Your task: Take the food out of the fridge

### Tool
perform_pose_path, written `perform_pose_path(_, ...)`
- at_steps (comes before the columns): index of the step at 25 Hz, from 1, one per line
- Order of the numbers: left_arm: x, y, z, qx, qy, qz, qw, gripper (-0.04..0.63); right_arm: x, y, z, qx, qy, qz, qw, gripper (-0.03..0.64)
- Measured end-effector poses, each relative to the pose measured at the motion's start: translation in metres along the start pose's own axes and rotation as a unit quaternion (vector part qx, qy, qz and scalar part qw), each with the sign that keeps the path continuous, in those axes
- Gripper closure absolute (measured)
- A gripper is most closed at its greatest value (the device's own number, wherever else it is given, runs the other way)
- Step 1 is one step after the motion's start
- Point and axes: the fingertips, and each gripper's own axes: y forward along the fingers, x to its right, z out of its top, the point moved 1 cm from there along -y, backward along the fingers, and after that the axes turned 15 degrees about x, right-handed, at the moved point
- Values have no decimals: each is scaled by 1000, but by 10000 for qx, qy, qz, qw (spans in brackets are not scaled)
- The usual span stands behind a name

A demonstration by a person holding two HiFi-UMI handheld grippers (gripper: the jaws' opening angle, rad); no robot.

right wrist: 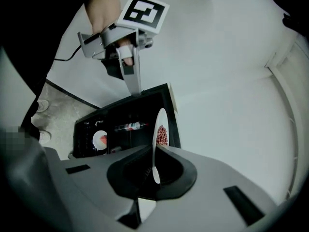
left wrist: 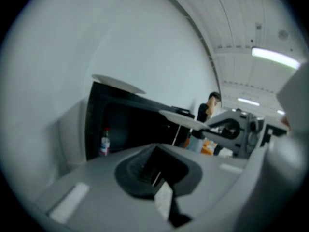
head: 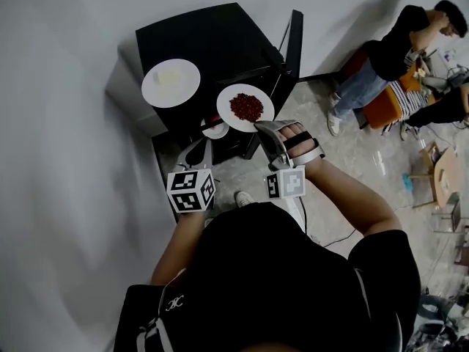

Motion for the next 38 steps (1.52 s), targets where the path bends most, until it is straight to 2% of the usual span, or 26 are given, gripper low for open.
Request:
perform_pose_path(8, 16, 0, -9, -121, -12, -268, 9996, 597, 64, -21, 14, -158, -335, -373, 9986, 607)
perform_pose_path(15, -7, -19, -8, -46, -59, 71, 9999, 597, 88, 26, -8, -357, -786, -273, 9959, 607)
perform_pose_path(26, -41, -40, 0, 98, -115, 736, 9972, 597, 88, 100, -16, -275, -954, -6, 9951, 607)
perform_pose_path(34, -41, -43, -6, 36, -165, 878, 9960, 595, 79, 114, -33, -318, -956, 15, 9949, 606)
perform_pose_path(37, -38, -41, -7, 0, -168, 862, 9961, 597, 78, 112, -30, -121, -671, 117, 9976, 601)
perform_pose_path(38, -37, -40, -8, -16, -165, 848, 9963, 597, 78, 111, -29, -56, -554, 180, 9983, 576)
